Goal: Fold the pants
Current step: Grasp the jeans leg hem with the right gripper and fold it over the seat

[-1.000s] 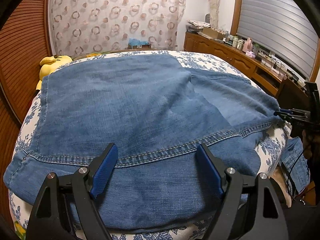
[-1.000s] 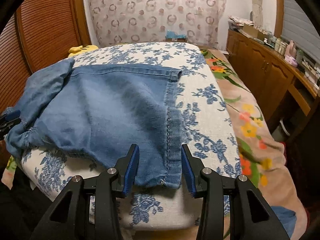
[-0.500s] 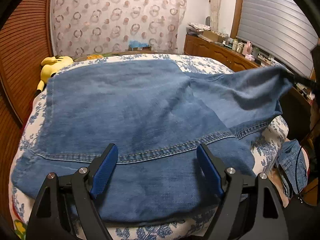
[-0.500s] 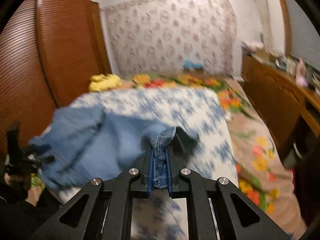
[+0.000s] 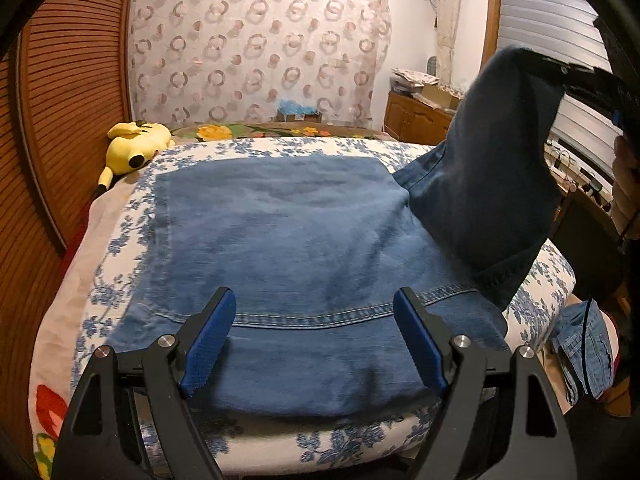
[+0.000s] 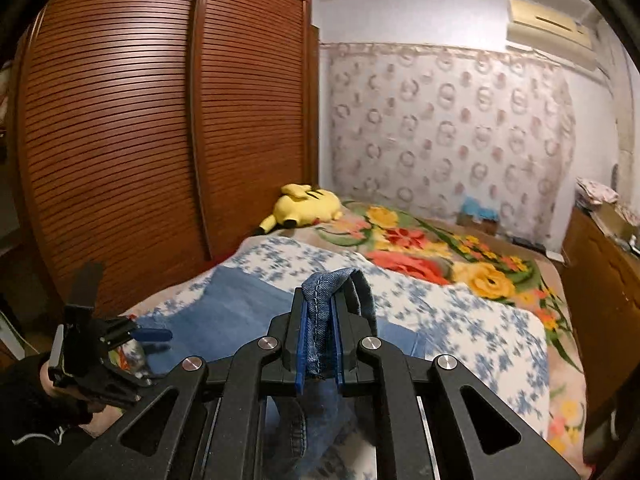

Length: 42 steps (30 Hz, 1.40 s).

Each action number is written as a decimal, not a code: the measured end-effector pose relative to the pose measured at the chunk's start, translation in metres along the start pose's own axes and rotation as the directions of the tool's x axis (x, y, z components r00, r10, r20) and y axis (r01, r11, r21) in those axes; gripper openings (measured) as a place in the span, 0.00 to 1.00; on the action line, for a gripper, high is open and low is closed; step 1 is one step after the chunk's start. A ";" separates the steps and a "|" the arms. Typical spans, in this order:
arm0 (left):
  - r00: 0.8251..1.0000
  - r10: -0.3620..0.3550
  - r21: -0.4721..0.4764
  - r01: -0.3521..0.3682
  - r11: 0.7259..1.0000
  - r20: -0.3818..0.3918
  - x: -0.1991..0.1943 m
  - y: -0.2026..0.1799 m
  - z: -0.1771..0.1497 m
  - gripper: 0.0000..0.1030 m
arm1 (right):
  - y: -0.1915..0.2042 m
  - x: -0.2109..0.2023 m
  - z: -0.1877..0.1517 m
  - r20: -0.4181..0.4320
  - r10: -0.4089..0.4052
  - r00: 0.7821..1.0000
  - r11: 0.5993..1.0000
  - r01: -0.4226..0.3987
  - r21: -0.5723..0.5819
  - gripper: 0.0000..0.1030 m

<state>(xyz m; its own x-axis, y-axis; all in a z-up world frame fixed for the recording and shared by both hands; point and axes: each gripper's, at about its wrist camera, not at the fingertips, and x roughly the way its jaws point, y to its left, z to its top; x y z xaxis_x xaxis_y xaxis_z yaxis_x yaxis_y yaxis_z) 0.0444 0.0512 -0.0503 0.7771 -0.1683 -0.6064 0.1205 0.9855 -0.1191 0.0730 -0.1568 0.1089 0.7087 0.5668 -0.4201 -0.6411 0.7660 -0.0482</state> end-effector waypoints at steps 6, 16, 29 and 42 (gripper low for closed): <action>0.999 0.028 -0.020 -0.027 0.999 0.026 -0.015 0.013 0.000 0.79 | -0.005 0.019 0.007 0.008 0.074 0.997 0.997 -0.074 -0.030 0.10; 0.996 0.085 -0.056 -0.083 0.995 0.040 -0.034 0.043 -0.005 0.79 | -0.002 0.056 0.010 -0.015 0.226 0.974 0.973 -0.226 -0.040 0.10; 0.988 0.151 -0.126 -0.146 0.981 0.028 -0.043 0.082 -0.019 0.79 | -0.014 0.134 0.014 -0.155 0.317 0.936 0.946 -0.323 -0.014 0.15; 0.990 0.137 -0.131 -0.131 0.983 0.038 -0.039 0.082 -0.017 0.79 | -0.040 0.131 0.003 -0.159 0.184 0.970 0.982 -0.187 -0.005 0.37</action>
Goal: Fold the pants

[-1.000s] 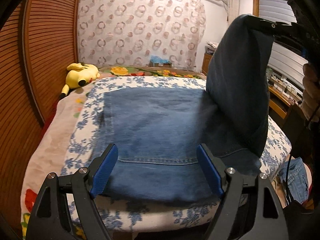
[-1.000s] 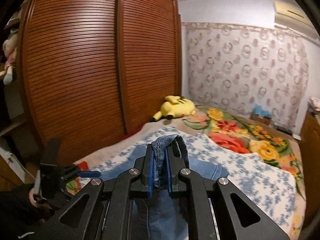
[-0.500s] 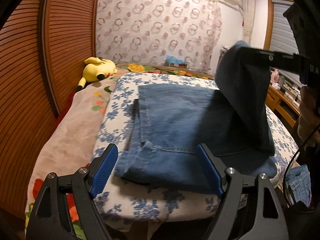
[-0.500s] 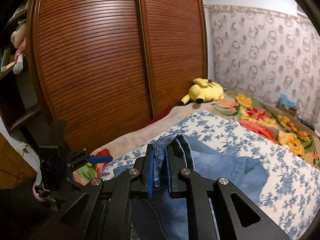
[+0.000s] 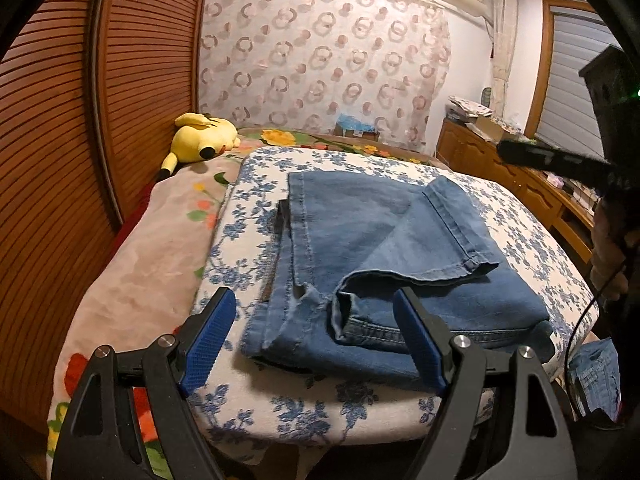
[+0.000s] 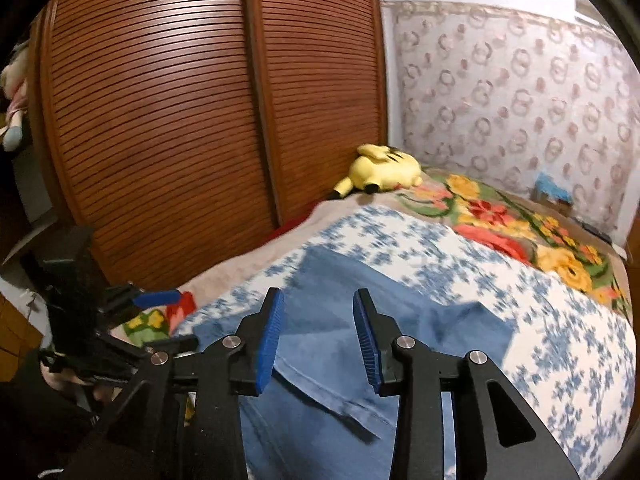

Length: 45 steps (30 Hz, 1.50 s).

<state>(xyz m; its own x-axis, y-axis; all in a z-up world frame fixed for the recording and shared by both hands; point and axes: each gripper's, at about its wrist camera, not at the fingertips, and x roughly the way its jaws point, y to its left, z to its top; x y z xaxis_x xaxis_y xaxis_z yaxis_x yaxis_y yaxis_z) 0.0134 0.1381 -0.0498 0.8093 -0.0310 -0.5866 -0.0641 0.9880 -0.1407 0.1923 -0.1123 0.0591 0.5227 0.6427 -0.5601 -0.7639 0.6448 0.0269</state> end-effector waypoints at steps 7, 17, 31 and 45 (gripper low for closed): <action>0.999 -0.037 0.044 0.037 0.998 -0.004 0.013 -0.016 0.008 0.74 | 0.007 0.011 -0.030 -0.085 -0.046 0.995 0.997 0.050 0.050 0.37; 0.997 -0.022 0.081 0.029 0.996 -0.079 0.043 -0.018 0.002 0.38 | 0.005 0.025 -0.048 -0.176 -0.024 0.984 0.994 0.043 0.103 0.37; 0.995 -0.018 0.067 0.025 0.997 -0.097 0.047 -0.013 -0.007 0.38 | -0.004 0.055 -0.053 -0.249 0.023 0.968 0.983 0.023 0.182 0.40; 0.995 -0.020 0.056 0.025 0.998 -0.093 0.041 -0.011 -0.008 0.38 | 0.017 0.059 0.020 -0.120 0.052 0.991 0.997 -0.044 0.069 0.05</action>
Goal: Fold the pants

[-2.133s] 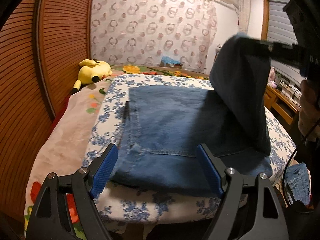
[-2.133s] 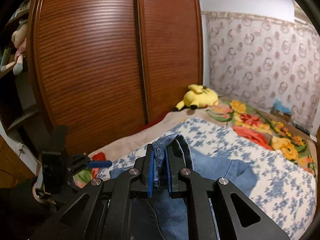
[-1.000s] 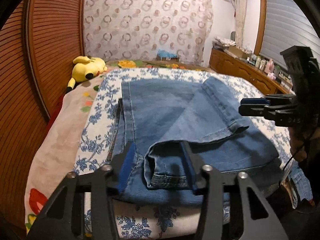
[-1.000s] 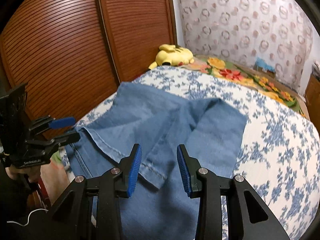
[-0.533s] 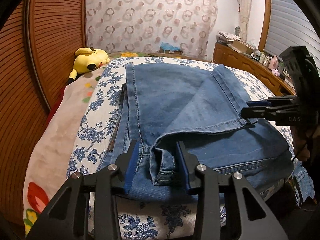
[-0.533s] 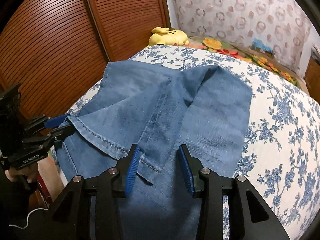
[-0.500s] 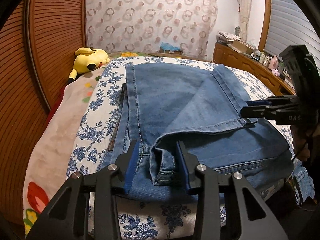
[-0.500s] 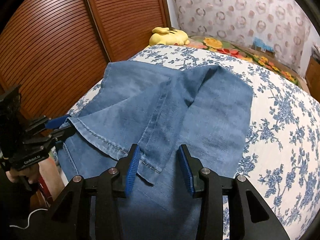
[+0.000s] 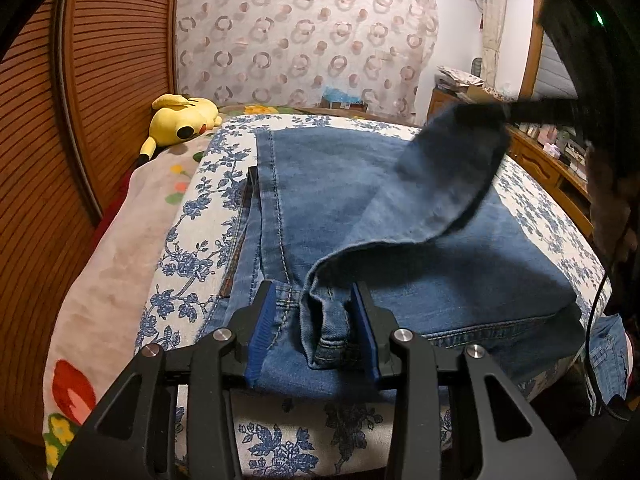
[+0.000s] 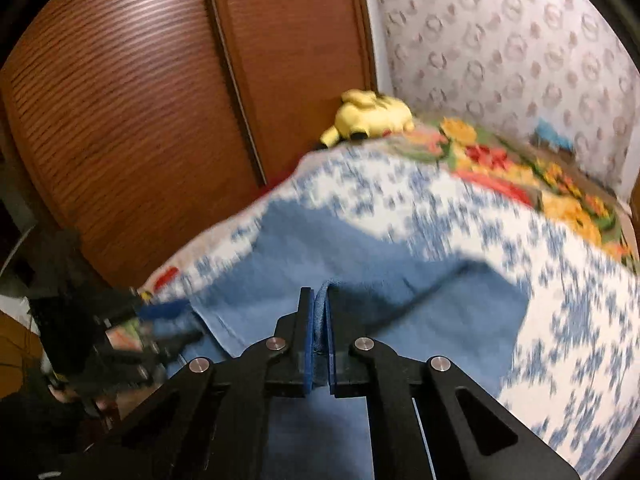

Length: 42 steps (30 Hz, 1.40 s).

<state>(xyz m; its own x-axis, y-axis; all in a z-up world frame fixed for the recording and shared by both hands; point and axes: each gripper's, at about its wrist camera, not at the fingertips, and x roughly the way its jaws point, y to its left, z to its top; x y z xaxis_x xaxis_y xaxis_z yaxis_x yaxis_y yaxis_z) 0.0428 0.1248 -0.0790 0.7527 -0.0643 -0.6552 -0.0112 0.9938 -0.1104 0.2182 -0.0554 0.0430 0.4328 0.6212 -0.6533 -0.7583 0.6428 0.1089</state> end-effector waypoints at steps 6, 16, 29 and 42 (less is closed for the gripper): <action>1.000 -0.006 -0.006 0.006 1.000 0.007 -0.004 0.001 -0.001 0.38 | 0.020 0.023 0.026 0.026 -0.017 1.000 0.997 0.019 -0.068 0.04; 1.000 -0.016 -0.003 0.016 1.000 0.013 -0.007 0.002 -0.006 0.38 | 0.022 0.082 0.046 -0.018 -0.069 0.997 0.997 0.069 -0.017 0.04; 1.000 -0.018 -0.018 0.019 1.000 0.008 -0.007 0.007 -0.010 0.40 | 0.021 0.075 0.056 0.036 -0.058 0.998 0.998 0.058 0.007 0.44; 0.999 -0.013 0.010 0.013 1.000 0.050 -0.019 -0.007 0.003 0.71 | -0.005 -0.042 -0.014 0.110 -0.140 0.984 0.990 0.139 0.013 0.47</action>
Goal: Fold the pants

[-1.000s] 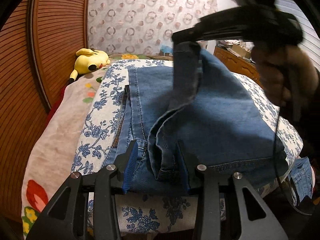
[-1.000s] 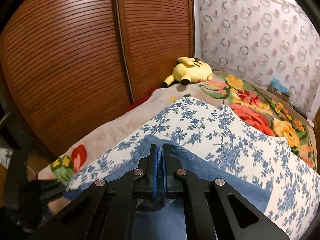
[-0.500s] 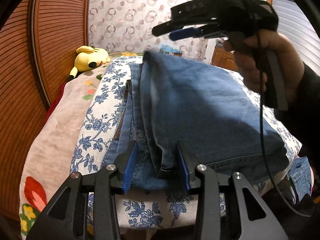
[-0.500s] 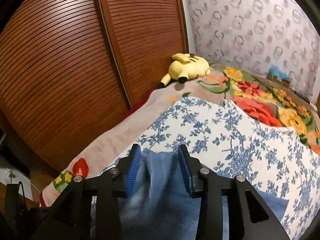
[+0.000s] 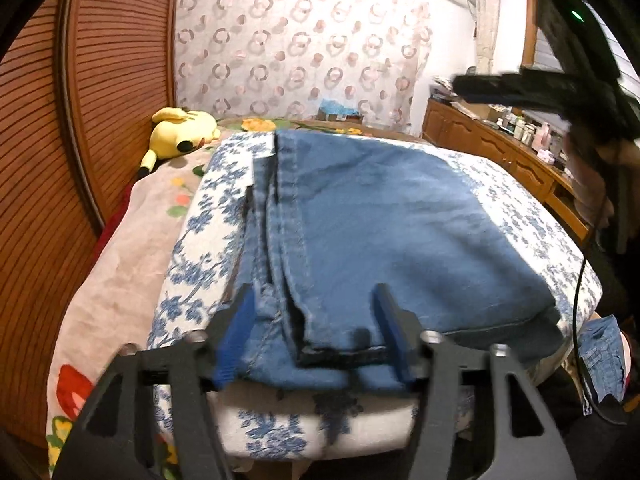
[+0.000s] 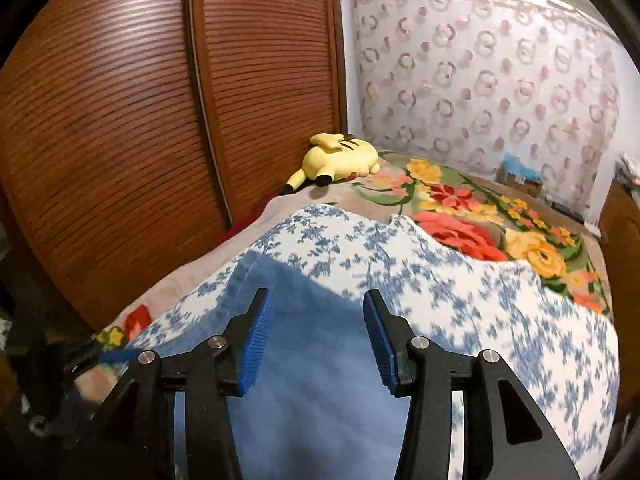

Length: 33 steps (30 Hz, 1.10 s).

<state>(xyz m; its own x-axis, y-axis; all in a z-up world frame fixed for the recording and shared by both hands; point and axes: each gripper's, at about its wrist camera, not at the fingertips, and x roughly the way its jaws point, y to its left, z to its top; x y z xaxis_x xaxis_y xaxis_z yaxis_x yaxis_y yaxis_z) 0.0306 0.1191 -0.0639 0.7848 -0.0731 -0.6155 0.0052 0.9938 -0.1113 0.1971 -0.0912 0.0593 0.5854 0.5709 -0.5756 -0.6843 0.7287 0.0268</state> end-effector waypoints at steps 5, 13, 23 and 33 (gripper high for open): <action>1.000 -0.021 0.025 0.020 0.999 0.015 -0.001 -0.017 0.006 0.78 | -0.002 -0.032 -0.025 0.016 -0.039 0.999 0.999 0.039 -0.001 0.50; 0.999 -0.042 0.059 0.042 0.997 0.004 0.008 -0.035 0.010 0.79 | -0.001 -0.049 -0.061 -0.013 -0.076 0.997 0.996 0.076 0.044 0.55; 0.999 -0.050 0.072 0.051 0.996 -0.013 0.016 -0.051 0.009 0.78 | -0.013 -0.038 -0.080 -0.062 -0.080 0.995 0.989 0.087 0.119 0.55; 0.996 -0.072 0.094 0.077 0.993 -0.047 0.021 -0.065 -0.002 0.78 | -0.003 -0.030 -0.107 -0.142 -0.052 0.989 0.982 0.077 0.174 0.55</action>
<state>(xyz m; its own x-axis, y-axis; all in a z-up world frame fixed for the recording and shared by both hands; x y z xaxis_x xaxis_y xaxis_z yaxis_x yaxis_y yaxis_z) 0.0458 0.0531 -0.0711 0.7521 -0.1486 -0.6421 0.1234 0.9888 -0.0843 0.1351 -0.1513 -0.0113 0.5525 0.4727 -0.6865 -0.5514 0.8249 0.1242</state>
